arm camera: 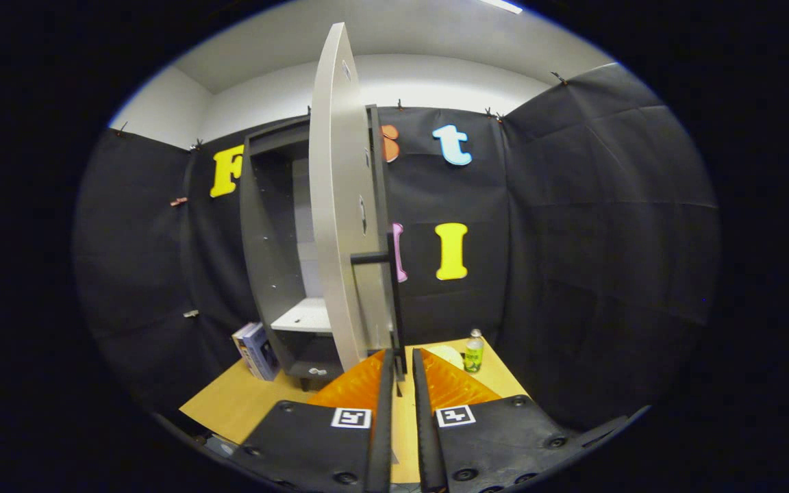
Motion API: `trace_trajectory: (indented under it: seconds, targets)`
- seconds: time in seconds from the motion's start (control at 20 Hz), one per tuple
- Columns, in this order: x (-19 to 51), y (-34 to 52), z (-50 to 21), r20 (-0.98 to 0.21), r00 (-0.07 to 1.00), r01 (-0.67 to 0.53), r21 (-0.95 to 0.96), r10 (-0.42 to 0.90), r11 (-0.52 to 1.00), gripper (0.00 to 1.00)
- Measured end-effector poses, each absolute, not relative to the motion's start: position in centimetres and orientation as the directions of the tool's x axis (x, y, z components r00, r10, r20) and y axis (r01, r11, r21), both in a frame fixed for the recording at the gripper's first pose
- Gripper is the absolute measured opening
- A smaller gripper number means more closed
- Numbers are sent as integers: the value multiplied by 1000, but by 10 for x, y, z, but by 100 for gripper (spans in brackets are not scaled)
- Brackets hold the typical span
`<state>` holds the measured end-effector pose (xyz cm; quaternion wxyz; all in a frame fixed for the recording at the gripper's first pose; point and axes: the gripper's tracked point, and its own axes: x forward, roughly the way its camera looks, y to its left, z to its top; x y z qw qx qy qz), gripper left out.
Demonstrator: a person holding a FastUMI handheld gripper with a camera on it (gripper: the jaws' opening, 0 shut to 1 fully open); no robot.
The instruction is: Open the shoe cabinet door, grab the shoes and put them into the shoe cabinet, then close the shoe cabinet door.
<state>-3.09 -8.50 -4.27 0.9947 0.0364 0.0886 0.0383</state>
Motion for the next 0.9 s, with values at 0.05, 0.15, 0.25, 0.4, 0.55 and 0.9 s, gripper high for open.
trace_trajectory:
  seconds: [0.05,0.15,0.25,0.4,0.55,0.9]
  targets:
    - [-38,-85,-48,-188,980,-53,79,67,995,27]
    - [-50,-77,-59,-208,977,-28,53,38,998,47]
    - [-61,-62,-77,-250,967,-31,41,40,999,65]
    - [-72,-16,-112,-327,940,-93,42,102,995,97]
    - [-78,35,-161,-420,887,-190,50,193,981,96]
    - [-59,117,-287,-606,735,-266,157,305,951,98]
